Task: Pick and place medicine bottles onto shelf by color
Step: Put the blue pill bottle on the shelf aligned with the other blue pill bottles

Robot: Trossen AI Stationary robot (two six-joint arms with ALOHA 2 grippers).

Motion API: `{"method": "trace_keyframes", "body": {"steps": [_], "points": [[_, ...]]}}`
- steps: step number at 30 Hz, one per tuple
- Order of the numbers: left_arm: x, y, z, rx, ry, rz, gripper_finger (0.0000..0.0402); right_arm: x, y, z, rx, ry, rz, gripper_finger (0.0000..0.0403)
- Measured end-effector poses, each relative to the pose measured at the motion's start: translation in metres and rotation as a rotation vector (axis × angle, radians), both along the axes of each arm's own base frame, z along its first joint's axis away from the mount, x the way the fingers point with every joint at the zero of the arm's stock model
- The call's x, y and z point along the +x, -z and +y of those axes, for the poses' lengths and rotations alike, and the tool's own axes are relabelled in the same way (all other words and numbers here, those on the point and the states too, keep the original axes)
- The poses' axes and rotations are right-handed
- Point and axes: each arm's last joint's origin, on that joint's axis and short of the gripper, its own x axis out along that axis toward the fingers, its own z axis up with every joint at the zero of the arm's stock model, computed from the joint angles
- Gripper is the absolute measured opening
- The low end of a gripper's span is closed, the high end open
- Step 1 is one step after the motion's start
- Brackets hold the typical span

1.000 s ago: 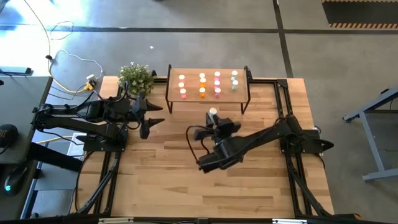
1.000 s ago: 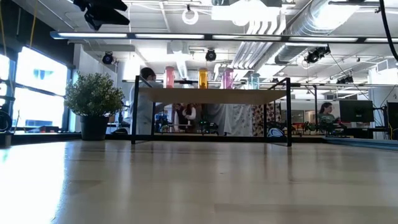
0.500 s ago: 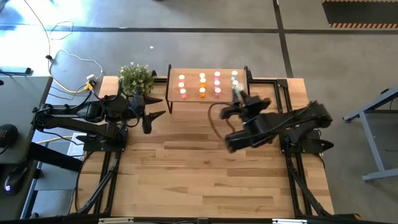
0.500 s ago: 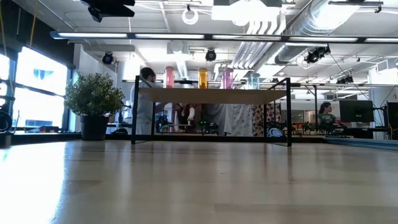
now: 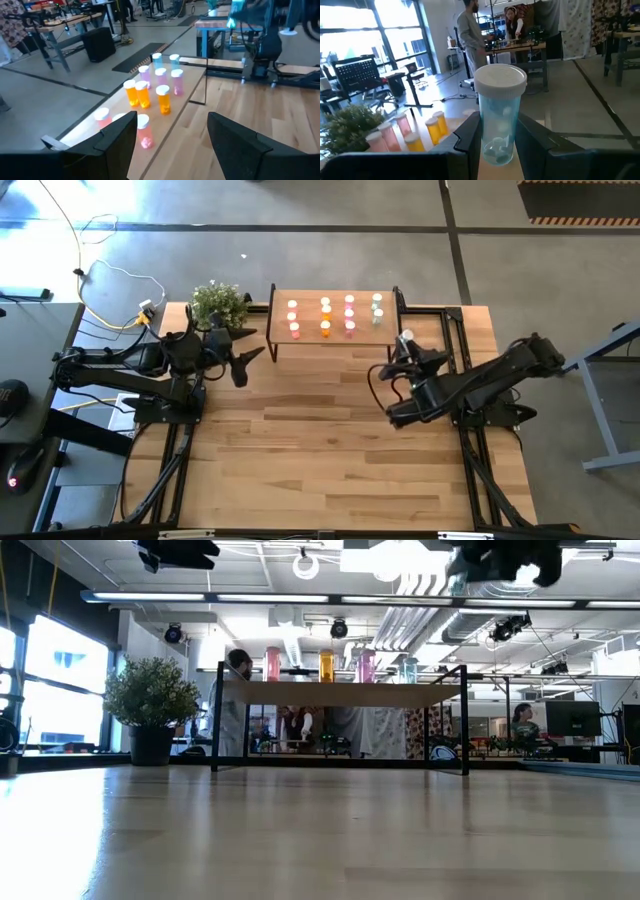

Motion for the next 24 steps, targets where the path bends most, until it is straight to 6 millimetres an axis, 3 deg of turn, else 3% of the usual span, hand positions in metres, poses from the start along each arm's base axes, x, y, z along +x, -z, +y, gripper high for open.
{"method": "trace_keyframes", "body": {"steps": [7, 11, 19, 24], "points": [[0.001, 0.001, 0.000, 0.001, -0.006, 0.005, 0.0232, 0.008, 0.051, -0.002, 0.010, 0.020, -0.026, 0.0090], [0.001, 0.001, 0.000, 0.000, -0.006, 0.005, 0.0232, 0.016, 0.068, -0.005, -0.002, 0.044, 0.007, 0.0090], [0.001, 0.001, 0.000, 0.000, -0.006, 0.006, 0.0232, 0.049, 0.078, -0.014, -0.013, 0.102, 0.094, 0.0090], [0.003, 0.002, 0.001, -0.001, -0.006, 0.015, 0.0232, 0.065, 0.086, -0.031, -0.008, 0.168, 0.086, 0.0090]]}}
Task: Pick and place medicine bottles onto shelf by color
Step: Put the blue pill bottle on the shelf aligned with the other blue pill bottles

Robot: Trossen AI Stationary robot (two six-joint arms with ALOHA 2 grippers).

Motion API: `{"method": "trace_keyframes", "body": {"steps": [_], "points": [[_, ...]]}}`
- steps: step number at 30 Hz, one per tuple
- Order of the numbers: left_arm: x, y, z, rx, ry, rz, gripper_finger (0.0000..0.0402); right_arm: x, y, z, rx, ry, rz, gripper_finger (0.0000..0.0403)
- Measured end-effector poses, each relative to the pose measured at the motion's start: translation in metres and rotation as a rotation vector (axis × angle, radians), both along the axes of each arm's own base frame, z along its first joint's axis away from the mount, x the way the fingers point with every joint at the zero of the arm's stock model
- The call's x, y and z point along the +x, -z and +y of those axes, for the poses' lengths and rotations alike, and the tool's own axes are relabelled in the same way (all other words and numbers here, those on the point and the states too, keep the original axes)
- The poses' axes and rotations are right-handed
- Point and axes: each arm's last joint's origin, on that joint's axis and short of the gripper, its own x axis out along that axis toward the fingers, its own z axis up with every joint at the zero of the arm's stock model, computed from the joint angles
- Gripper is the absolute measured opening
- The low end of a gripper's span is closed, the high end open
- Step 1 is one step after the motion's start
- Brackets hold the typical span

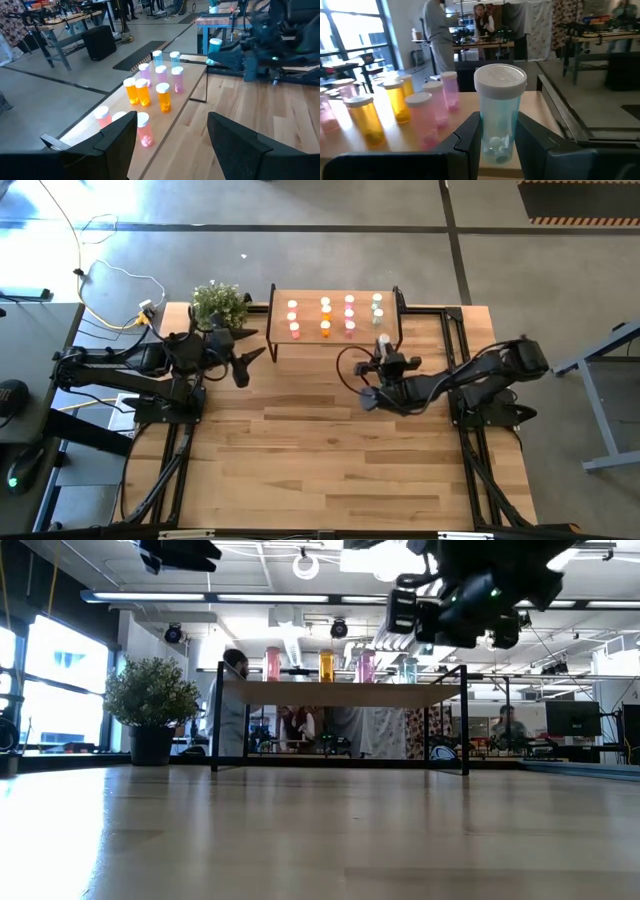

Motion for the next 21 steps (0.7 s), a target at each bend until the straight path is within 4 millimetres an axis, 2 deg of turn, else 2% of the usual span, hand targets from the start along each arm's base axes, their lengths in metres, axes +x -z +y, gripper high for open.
{"method": "trace_keyframes", "body": {"steps": [7, 16, 21], "points": [[0.003, 0.002, 0.000, 0.015, 0.005, 0.028, 0.0232, 0.007, 0.010, -0.019, 0.048, 0.021, 0.017, 0.0090], [0.004, 0.002, 0.000, 0.023, 0.008, 0.036, 0.0232, 0.014, 0.009, -0.045, 0.154, -0.035, 0.101, 0.0090], [0.004, 0.002, 0.000, 0.019, 0.006, 0.033, 0.0232, 0.014, 0.009, -0.052, 0.170, -0.028, 0.086, 0.0090]]}}
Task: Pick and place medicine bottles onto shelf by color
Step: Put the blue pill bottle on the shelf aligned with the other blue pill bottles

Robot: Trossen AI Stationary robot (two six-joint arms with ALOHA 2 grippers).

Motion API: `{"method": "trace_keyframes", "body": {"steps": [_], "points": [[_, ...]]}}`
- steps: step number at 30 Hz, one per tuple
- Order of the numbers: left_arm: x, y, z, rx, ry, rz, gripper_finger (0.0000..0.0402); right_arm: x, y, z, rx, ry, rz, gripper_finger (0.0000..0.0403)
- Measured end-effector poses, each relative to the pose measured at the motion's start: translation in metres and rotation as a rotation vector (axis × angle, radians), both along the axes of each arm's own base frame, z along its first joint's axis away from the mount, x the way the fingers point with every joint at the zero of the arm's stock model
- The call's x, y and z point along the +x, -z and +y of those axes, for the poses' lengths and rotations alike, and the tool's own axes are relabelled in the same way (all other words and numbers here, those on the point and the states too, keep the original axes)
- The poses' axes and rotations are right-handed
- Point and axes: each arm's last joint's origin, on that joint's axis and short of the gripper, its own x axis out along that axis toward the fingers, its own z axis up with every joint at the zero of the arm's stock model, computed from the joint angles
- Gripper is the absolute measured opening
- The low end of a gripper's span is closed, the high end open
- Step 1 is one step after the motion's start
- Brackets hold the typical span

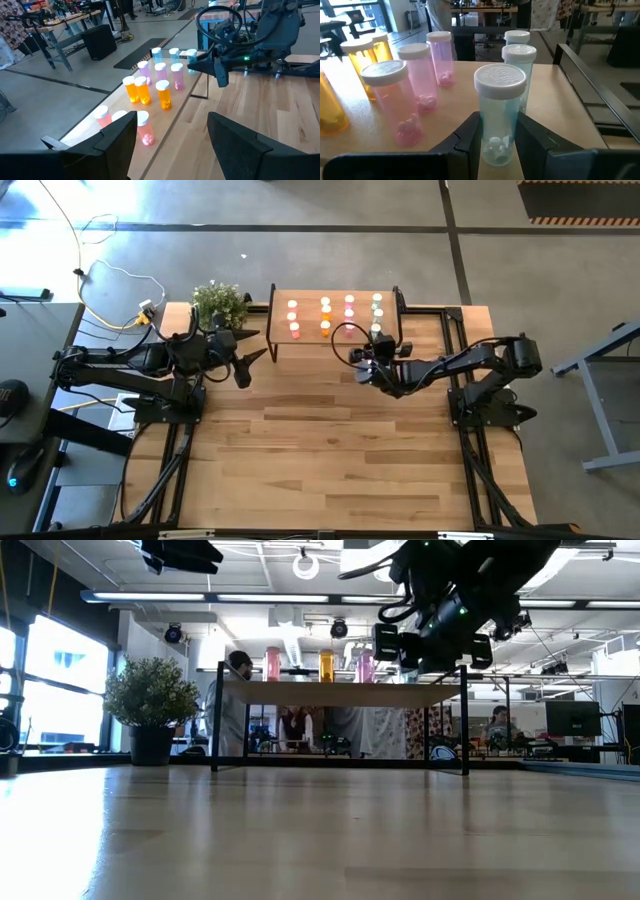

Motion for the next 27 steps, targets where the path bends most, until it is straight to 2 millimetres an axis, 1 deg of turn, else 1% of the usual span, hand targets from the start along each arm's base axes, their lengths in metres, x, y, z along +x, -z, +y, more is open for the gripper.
{"method": "trace_keyframes", "body": {"steps": [23, 27], "points": [[0.0000, -0.0001, 0.0000, -0.001, 0.000, -0.001, 0.0232, -0.0002, 0.0002, -0.0041, 0.007, -0.002, 0.023, 0.0090], [0.0000, -0.0001, 0.0000, -0.001, 0.000, -0.001, 0.0232, -0.0002, 0.0002, -0.0041, 0.007, -0.002, 0.021, 0.0100]]}}
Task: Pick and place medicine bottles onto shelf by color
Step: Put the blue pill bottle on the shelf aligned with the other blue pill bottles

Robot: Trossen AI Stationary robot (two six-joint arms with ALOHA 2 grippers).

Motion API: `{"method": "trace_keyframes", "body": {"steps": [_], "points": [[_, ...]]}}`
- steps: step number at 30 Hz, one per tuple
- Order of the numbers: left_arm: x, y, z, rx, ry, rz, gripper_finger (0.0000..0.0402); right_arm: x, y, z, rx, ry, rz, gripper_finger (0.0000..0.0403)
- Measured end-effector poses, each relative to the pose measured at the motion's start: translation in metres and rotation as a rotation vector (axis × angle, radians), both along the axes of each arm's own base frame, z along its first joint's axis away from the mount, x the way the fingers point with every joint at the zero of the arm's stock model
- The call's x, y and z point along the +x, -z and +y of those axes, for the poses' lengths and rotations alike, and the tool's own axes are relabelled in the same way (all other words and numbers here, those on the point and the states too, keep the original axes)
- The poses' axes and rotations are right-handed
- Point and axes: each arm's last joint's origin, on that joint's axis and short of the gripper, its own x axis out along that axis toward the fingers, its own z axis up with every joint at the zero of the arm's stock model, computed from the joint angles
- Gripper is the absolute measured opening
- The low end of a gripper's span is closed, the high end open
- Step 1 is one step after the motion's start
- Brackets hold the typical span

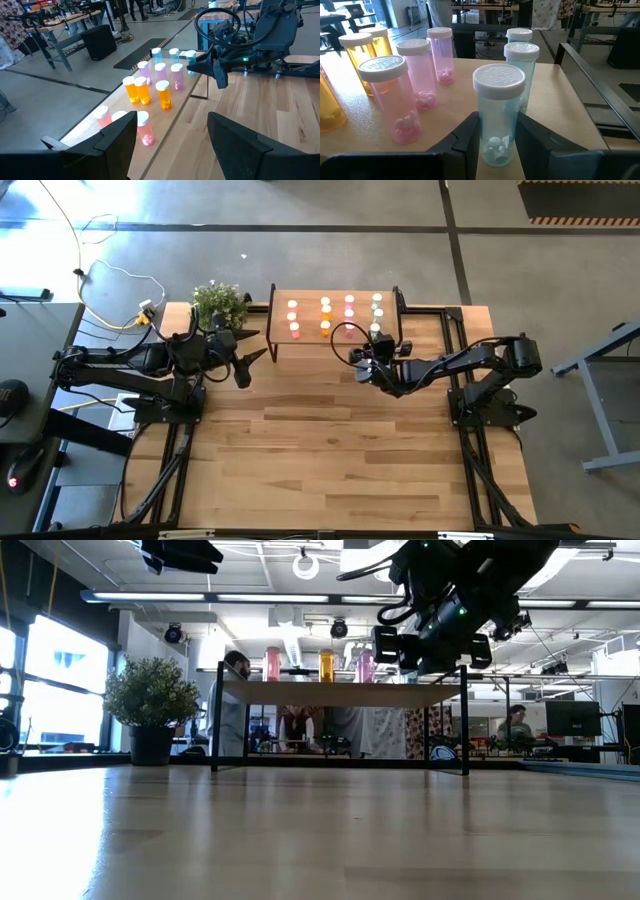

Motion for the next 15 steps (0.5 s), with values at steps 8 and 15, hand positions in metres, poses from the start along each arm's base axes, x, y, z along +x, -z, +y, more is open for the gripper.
{"method": "trace_keyframes", "body": {"steps": [8, 15], "points": [[0.0000, 0.0000, -0.0001, 0.000, 0.000, 0.000, 0.0232, 0.0001, -0.0003, 0.0000, 0.000, 0.001, -0.006, 0.0149], [0.0000, 0.0000, 0.0000, 0.000, 0.000, 0.000, 0.0232, 0.0004, -0.0010, -0.0001, -0.004, 0.005, -0.014, 0.0165]]}}
